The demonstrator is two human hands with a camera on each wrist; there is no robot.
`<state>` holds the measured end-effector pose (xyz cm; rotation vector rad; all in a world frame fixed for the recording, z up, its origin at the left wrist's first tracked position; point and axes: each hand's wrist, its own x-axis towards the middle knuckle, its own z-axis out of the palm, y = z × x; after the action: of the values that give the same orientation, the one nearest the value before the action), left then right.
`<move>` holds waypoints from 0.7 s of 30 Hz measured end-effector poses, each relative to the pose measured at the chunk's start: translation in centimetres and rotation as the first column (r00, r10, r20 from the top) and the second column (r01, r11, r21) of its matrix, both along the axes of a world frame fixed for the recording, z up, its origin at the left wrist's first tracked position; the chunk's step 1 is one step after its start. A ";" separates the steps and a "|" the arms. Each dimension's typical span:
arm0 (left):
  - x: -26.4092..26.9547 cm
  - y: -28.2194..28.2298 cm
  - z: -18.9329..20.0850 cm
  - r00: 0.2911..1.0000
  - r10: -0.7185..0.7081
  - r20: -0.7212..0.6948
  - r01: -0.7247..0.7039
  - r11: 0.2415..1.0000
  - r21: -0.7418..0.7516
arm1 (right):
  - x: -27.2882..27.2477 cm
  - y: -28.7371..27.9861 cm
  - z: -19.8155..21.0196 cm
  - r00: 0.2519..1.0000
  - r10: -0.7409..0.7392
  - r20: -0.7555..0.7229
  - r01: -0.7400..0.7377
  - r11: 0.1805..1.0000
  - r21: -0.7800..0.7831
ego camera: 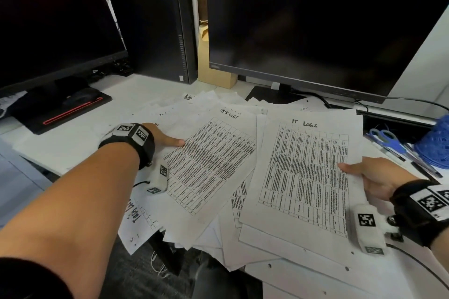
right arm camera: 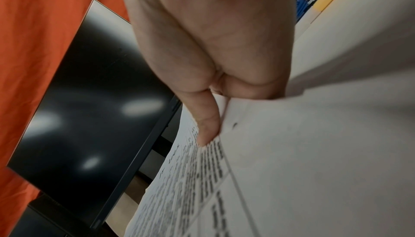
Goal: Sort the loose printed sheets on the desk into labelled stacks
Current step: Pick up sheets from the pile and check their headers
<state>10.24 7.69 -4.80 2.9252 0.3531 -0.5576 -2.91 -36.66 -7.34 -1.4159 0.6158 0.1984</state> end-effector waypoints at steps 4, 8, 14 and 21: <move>-0.7 -1.4 0.8 0.997 -0.059 -0.045 0.057 0.998 -0.032 | -0.1 -0.2 -0.1 1.000 0.006 -0.013 -0.006 1.000 -0.001; -0.6 -2.9 0.8 0.985 -0.172 0.003 0.172 0.982 -0.076 | -0.2 0.0 0.1 1.000 0.003 -0.010 -0.003 0.999 0.040; -0.9 -3.3 2.3 0.952 -0.106 0.286 0.154 0.976 -0.151 | -0.7 0.6 0.9 1.000 -0.001 0.023 -0.001 0.997 0.074; -3.9 0.0 6.6 0.884 0.168 0.437 0.134 0.803 -0.580 | -1.7 1.1 1.6 0.997 -0.038 0.061 0.030 0.991 0.130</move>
<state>6.36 7.69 1.77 2.3142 0.1051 0.0702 -4.60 -35.55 -5.76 -1.2814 0.5647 0.1627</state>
